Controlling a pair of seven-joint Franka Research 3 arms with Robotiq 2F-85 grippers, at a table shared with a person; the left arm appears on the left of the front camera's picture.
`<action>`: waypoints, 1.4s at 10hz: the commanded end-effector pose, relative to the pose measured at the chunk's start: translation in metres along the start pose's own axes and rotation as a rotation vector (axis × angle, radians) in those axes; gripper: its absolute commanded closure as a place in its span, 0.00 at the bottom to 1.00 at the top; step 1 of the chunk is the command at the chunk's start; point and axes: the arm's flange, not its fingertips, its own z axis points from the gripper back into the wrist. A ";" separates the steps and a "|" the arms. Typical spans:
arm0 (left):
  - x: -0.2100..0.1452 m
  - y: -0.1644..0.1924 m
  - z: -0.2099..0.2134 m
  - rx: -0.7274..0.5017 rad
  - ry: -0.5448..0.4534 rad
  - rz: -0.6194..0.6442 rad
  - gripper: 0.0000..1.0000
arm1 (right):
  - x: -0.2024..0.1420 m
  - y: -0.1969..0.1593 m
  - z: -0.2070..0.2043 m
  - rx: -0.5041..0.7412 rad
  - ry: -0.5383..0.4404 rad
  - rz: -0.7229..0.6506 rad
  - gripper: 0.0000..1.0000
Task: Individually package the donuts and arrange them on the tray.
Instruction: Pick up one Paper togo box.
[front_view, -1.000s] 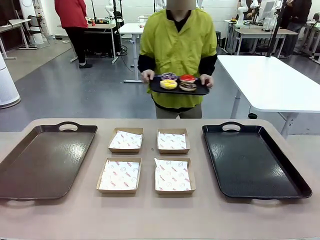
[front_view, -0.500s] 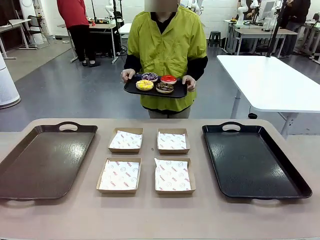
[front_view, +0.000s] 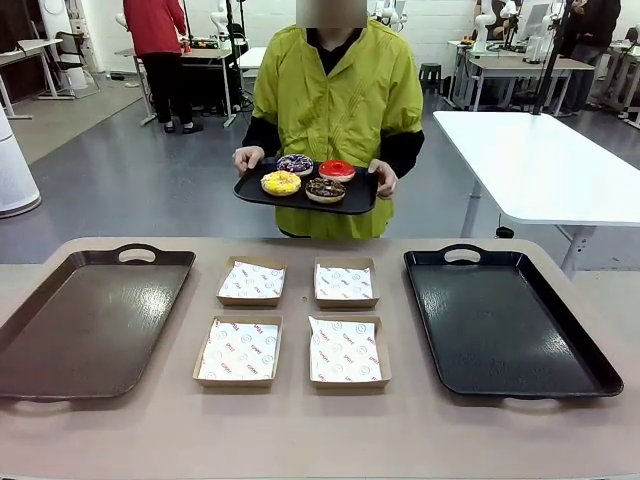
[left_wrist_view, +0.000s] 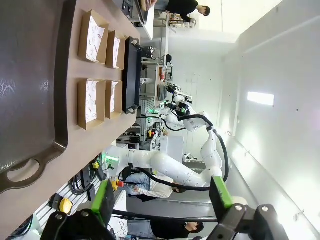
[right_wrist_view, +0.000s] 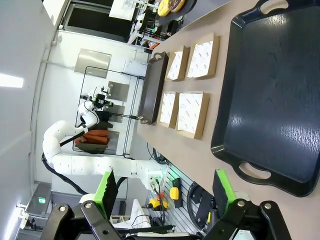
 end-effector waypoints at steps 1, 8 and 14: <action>-0.003 -0.001 0.002 -0.012 0.001 -0.001 0.00 | 0.001 -0.001 -0.001 0.012 -0.014 0.004 0.00; -0.003 -0.001 0.002 -0.012 0.001 -0.001 0.00 | 0.001 -0.001 -0.001 0.012 -0.014 0.004 0.00; -0.003 -0.001 0.002 -0.012 0.001 -0.001 0.00 | 0.001 -0.001 -0.001 0.012 -0.014 0.004 0.00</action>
